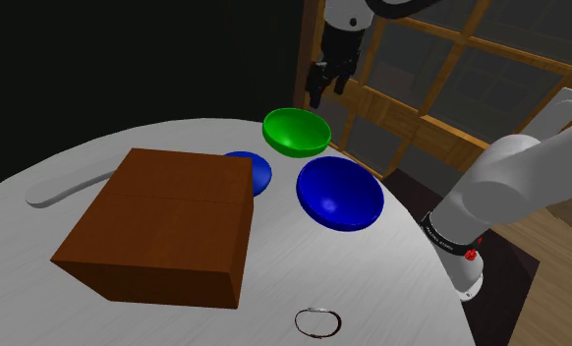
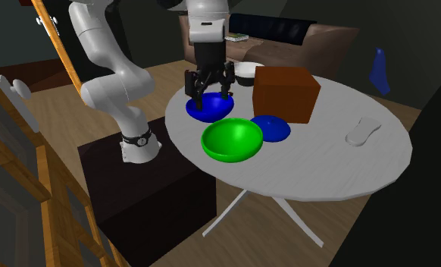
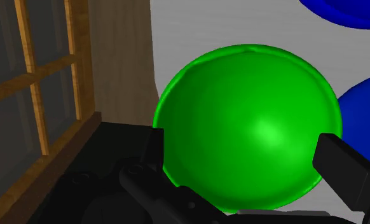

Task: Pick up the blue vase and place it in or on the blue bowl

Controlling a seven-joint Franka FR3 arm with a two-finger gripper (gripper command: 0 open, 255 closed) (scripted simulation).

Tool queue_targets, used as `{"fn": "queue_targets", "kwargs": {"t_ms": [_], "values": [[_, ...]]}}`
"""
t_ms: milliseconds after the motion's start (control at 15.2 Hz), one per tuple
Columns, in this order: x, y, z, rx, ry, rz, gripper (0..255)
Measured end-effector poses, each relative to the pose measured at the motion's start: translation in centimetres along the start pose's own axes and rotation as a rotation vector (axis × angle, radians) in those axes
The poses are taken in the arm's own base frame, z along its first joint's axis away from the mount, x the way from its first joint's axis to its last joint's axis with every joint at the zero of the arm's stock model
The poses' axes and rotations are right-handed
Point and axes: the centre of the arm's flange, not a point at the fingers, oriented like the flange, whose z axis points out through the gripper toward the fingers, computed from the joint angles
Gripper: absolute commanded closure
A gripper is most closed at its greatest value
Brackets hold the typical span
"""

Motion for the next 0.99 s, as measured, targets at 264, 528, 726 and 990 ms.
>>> {"fn": "queue_targets", "kwargs": {"t_ms": [264,528,726,990], "values": [[1.5,-4.9,1.4,-0.002,-0.002,-0.002,0],[2.8,-9.8,2.8,-0.005,-0.005,-0.004,0],[4.3,-13.5,3.9,-0.007,-0.006,-0.007,0],[6.1,-18.7,5.3,-0.008,-0.009,-0.009,0]]}}
